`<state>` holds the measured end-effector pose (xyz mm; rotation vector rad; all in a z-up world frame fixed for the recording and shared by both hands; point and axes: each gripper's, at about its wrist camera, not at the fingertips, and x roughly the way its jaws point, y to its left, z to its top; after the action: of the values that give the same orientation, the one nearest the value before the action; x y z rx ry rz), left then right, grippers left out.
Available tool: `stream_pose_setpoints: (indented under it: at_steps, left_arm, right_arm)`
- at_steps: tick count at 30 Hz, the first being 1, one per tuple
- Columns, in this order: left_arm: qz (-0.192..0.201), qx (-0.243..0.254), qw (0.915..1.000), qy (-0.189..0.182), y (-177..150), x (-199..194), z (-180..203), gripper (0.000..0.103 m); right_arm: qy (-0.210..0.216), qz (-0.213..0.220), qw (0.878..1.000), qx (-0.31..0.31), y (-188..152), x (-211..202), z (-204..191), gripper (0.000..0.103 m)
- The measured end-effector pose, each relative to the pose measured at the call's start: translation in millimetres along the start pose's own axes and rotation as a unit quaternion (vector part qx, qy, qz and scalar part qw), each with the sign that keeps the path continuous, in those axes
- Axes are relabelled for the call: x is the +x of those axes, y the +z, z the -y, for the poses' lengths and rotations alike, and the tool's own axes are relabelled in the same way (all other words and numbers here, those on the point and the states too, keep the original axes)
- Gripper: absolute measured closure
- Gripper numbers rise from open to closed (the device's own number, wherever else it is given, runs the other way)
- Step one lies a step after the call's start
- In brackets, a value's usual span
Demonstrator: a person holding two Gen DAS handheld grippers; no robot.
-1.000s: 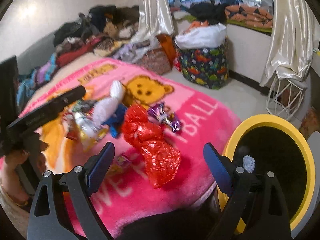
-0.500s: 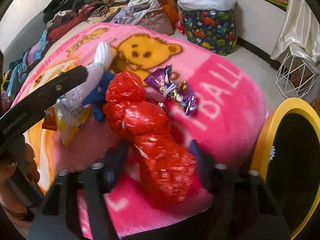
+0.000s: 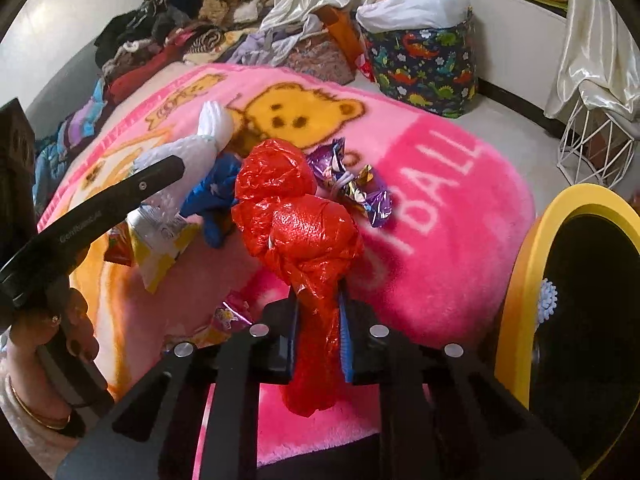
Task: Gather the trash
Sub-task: 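Grasp the red plastic bag with the right tool, then carry the red bag with the right tool while the left tool carries the mesh net to the bin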
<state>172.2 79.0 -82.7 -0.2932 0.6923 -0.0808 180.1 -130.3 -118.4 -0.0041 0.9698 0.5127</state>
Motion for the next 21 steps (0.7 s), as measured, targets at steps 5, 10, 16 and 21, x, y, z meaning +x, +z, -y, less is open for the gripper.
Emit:
stream_pose_setpoints:
  at_steps: [5, 10, 16, 21]
  left_arm:
    - [0.029, 0.012, 0.9995, -0.006, 0.8, -20.5, 7.2, 0.092]
    - [0.047, 0.014, 0.9988, -0.008, -0.6, -38.7, 10.2, 0.092]
    - [0.065, 0.018, 0.9977, -0.008, -1.9, -57.2, 13.7, 0.093]
    - [0.072, 0.025, 0.9970, -0.013, 0.5, -66.9, 17.1, 0.093]
  right_arm:
    - [-0.014, 0.028, 0.999, -0.010, -4.2, -14.7, -3.4, 0.088]
    - [-0.018, 0.053, 0.998, -0.028, -9.4, -28.6, -11.8, 0.089]
    - [-0.004, 0.076, 0.997, -0.031, -11.9, -42.3, -15.8, 0.090]
    - [0.005, 0.088, 0.996, -0.035, -10.9, -52.4, -22.2, 0.090]
